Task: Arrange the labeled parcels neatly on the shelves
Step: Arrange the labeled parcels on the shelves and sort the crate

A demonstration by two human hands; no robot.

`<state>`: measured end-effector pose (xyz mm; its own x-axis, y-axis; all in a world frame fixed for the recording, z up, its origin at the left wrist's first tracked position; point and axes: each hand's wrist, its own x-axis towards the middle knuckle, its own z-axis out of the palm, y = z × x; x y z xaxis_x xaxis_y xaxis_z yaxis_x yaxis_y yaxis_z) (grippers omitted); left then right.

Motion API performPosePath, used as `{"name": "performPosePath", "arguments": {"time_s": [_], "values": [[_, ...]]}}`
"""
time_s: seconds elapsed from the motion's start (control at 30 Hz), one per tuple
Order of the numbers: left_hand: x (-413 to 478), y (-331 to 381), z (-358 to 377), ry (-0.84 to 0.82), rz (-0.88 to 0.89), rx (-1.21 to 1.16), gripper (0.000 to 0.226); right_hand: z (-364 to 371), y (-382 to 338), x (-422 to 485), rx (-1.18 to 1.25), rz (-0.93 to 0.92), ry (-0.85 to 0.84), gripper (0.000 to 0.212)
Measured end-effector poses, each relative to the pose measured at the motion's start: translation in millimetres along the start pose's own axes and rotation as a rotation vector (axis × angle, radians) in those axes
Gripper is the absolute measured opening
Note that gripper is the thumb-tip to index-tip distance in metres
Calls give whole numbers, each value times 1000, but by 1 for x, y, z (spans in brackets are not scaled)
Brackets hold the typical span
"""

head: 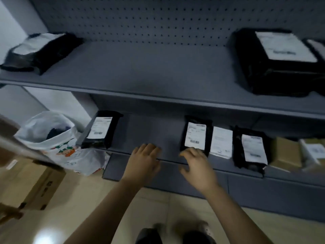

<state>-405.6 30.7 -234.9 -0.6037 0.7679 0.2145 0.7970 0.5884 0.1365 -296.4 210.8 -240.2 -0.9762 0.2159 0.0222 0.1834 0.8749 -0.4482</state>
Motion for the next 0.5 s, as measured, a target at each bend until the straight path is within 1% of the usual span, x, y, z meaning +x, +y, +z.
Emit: {"name": "performPosePath", "arguments": {"time_s": [0.17, 0.27, 0.37, 0.43, 0.5], "values": [[17, -10, 37, -74, 87, -96, 31, 20, 24, -15, -15, 203, 44, 32], [24, -14, 69, -77, 83, -152, 29, 35, 48, -18, -16, 281, 96, 31], [25, -18, 106, -116, 56, -180, 31, 54, 72, -16, -10, 337, 128, 31], [27, -20, 131, -140, 64, -180, 27, 68, 88, -15, 1, 369, 133, 32], [32, -20, 154, -173, 71, -186, 29, 83, 104, -11, 37, 409, 142, 32]]}}
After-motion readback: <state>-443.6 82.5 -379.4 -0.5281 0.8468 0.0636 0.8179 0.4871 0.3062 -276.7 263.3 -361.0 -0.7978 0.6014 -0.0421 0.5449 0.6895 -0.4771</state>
